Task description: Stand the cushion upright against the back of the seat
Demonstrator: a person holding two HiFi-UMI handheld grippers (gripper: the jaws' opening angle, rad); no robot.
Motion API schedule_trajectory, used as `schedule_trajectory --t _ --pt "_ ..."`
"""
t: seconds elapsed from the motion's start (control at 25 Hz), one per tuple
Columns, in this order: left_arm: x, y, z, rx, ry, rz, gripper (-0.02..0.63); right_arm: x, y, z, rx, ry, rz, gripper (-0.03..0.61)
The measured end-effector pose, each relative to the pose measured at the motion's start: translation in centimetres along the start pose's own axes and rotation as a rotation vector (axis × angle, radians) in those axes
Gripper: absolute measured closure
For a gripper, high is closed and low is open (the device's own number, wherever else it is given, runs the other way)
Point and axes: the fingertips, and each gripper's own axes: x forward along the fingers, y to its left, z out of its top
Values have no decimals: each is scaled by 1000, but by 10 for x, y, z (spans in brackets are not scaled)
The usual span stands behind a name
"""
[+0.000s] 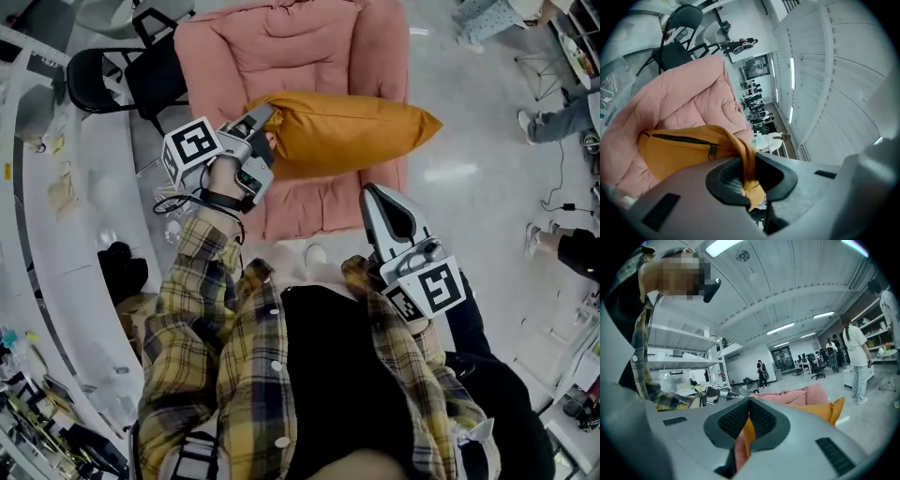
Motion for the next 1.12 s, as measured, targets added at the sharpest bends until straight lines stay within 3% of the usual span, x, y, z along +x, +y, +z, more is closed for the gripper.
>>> schedule_trajectory --t 0.16,0.44,0.68,0.88,1.12 --pt "39 3 53 21 24 18 571 46 -25 10 8 13 -17 560" --pt "79 22 101 30 60 49 569 84 -41 2 30 40 -52 560" --pt "115 42 133 10 79 73 569 108 -53 -6 42 71 -74 560" --pt "142 56 151 -2 94 94 563 127 -59 4 76 36 -72 560" --pt "159 69 180 -19 110 136 551 136 -69 -4 48 107 -102 560"
